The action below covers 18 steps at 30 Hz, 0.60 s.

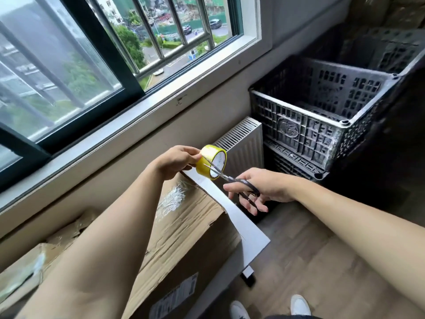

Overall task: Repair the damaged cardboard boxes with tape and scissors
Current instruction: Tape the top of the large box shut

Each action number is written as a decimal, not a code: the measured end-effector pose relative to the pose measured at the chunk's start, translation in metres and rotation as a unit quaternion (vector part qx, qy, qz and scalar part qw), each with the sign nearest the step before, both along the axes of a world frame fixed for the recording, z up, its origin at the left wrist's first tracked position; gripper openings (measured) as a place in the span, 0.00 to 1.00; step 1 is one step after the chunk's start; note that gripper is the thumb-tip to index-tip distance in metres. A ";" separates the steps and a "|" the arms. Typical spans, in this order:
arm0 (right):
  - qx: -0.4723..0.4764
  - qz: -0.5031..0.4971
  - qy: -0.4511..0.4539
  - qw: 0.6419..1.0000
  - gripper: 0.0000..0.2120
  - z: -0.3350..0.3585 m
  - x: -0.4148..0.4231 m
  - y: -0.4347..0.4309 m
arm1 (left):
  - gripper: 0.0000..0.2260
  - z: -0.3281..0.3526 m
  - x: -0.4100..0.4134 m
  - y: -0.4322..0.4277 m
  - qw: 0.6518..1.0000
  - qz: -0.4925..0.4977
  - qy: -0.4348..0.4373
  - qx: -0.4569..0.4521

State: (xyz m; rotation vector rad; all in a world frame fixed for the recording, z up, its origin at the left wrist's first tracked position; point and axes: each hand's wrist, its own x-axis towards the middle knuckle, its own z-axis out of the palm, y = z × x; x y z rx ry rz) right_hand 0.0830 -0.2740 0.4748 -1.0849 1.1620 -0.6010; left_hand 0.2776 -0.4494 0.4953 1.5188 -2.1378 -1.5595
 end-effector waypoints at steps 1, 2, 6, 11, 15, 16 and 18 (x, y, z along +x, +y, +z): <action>0.010 0.013 0.006 1.000 0.22 0.002 -0.001 0.001 | 0.08 0.002 0.000 0.001 1.000 0.007 0.007 -0.002; 0.021 0.024 0.007 0.999 0.20 0.003 -0.001 0.003 | 0.08 0.004 -0.001 0.003 1.000 0.014 0.014 -0.001; 0.042 0.048 0.020 0.998 0.18 0.007 -0.002 0.005 | 0.06 0.010 -0.008 0.007 0.999 0.031 0.036 0.001; 0.056 0.044 0.032 0.997 0.22 0.001 0.002 -0.001 | 0.07 0.010 -0.007 0.006 0.998 0.044 0.037 -0.009; 0.051 0.029 0.048 0.997 0.29 -0.011 0.012 -0.011 | 0.06 0.007 -0.009 0.004 0.998 0.038 0.041 -0.007; 0.048 0.022 0.047 0.997 0.29 -0.013 0.015 -0.013 | 0.06 0.006 -0.010 0.004 0.998 0.035 0.043 -0.007; 0.039 0.016 0.047 0.998 0.26 -0.014 0.020 -0.019 | 0.07 0.005 -0.011 0.004 0.999 0.023 0.041 -0.008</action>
